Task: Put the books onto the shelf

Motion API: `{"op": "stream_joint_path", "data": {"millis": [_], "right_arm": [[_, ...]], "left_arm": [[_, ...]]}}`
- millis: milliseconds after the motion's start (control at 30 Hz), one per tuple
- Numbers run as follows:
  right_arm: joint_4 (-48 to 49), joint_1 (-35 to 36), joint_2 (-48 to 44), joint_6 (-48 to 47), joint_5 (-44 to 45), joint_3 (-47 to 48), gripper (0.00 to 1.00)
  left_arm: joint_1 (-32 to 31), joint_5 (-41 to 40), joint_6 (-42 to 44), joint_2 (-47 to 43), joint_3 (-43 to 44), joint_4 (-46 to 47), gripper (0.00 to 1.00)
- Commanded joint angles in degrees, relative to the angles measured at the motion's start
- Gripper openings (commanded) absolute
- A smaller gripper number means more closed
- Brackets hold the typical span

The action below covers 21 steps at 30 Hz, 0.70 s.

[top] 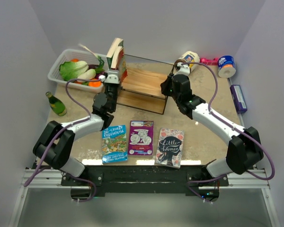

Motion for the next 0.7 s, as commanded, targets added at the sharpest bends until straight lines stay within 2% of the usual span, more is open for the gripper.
{"op": "stream_joint_path", "data": {"millis": [0,400,500,667], "right_arm": [[-3.9,0.4,0.6,-1.5,-1.7,-1.7,0.0],[-3.5,0.3,1.5,-1.5,-2.1,-2.0,0.0],[-3.5,0.4,1.6,-1.5,-2.2,-2.0,0.0],[-3.4,0.3,1.6,-1.5,-2.2,-2.0,0.0]], "left_arm": [[1.8,-1.3,-1.3,3.8,4.6,1.1,0.04],[2.1,-0.9,1.7,10.8,12.4,1.1,0.06],[2.7,-1.2,1.7,11.6,13.3,0.7,0.12],[3.4,-1.7,1.5,12.1,13.8,-0.4,0.3]]}}
